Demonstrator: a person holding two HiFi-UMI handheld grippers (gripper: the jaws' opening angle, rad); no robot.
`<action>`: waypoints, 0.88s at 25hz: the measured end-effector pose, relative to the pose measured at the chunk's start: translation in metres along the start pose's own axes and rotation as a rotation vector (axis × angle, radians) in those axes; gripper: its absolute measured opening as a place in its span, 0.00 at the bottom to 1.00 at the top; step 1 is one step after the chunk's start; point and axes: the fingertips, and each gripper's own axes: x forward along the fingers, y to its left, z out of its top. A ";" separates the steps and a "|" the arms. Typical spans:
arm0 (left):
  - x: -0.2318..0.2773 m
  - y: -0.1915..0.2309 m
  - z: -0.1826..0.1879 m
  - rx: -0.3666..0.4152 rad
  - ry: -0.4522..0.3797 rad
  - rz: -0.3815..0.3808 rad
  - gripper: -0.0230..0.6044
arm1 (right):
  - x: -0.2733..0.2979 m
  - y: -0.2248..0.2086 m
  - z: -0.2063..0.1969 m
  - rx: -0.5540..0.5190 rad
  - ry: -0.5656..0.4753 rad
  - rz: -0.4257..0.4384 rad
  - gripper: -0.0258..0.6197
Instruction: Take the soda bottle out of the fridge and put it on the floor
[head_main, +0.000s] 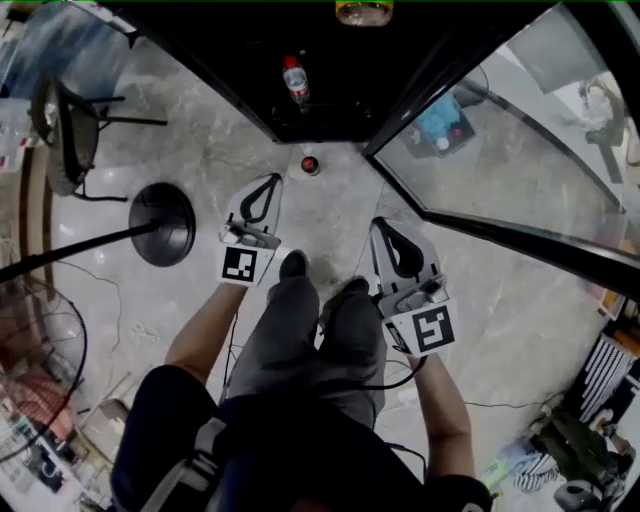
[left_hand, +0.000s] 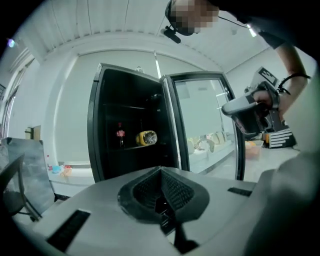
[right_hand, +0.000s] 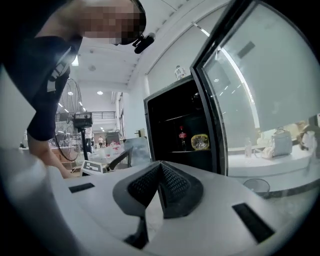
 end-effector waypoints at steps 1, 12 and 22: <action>-0.006 0.000 0.025 -0.002 -0.001 0.006 0.07 | -0.007 0.002 0.020 -0.001 -0.003 -0.016 0.07; -0.052 0.008 0.277 -0.004 -0.040 0.055 0.07 | -0.067 -0.004 0.224 -0.019 -0.057 -0.173 0.07; -0.084 0.024 0.417 -0.015 -0.119 0.069 0.07 | -0.107 0.008 0.329 -0.052 -0.082 -0.276 0.07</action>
